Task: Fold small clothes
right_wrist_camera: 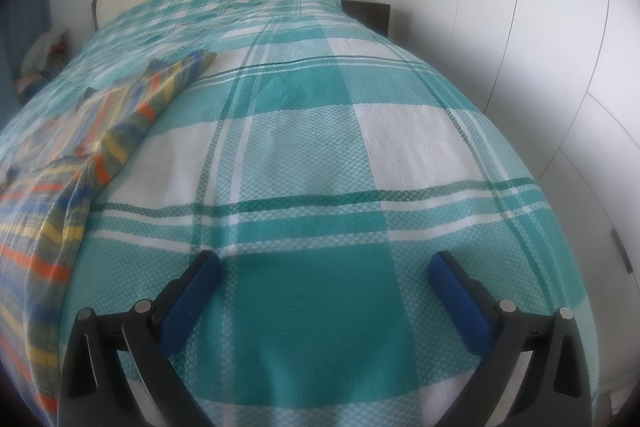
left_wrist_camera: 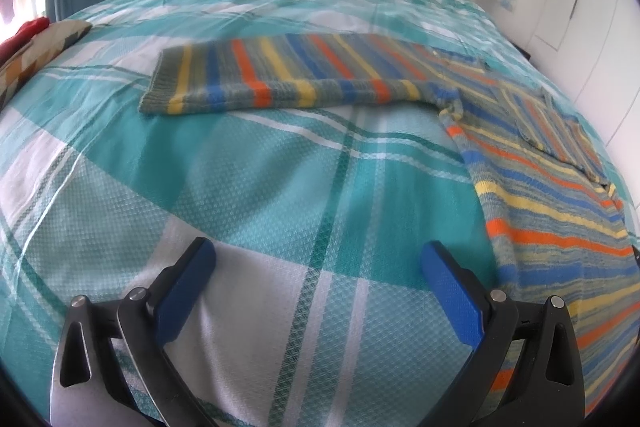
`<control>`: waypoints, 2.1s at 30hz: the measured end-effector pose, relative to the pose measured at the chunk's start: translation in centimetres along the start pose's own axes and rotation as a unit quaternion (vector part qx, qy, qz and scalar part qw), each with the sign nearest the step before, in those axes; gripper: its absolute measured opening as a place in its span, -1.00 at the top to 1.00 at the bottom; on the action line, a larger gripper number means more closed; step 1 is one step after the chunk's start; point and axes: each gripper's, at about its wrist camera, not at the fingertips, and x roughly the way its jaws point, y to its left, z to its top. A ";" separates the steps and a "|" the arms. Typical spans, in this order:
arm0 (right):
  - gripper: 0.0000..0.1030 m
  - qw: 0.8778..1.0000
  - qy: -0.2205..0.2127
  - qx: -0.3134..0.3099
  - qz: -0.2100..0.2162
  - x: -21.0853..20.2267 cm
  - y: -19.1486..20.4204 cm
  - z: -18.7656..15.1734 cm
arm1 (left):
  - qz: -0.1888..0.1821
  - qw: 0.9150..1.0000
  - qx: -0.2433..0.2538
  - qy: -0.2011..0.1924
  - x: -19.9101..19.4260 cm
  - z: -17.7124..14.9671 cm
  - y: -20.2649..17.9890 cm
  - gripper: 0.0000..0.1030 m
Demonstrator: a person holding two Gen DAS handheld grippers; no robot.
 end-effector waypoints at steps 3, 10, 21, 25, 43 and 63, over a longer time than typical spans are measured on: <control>-0.99 1.000 0.000 0.000 0.000 0.0 0.0 0.0 | 0.000 1.000 0.001 0.010 0.0 0.2 -0.1 -0.99; -0.99 1.000 -0.001 0.002 0.001 -0.1 0.0 -0.1 | -0.004 0.999 0.007 0.036 -0.2 0.2 -0.3 -0.99; -0.99 1.000 -0.001 0.002 0.001 -0.1 0.0 -0.1 | 0.037 0.996 0.052 0.058 -0.1 -0.3 -1.7 -0.99; -0.99 1.000 -0.001 0.002 0.002 -0.1 0.0 -0.1 | 0.028 0.995 0.061 0.070 -0.8 -0.6 -1.7 -0.99; -0.99 1.000 -0.003 -0.001 -0.004 0.1 0.2 0.0 | -0.045 0.977 -0.181 0.106 1.6 13.3 13.9 -0.76; -0.99 1.000 -0.003 0.000 -0.005 0.3 0.2 0.1 | -0.164 0.985 0.017 0.054 -1.2 23.8 -9.4 0.98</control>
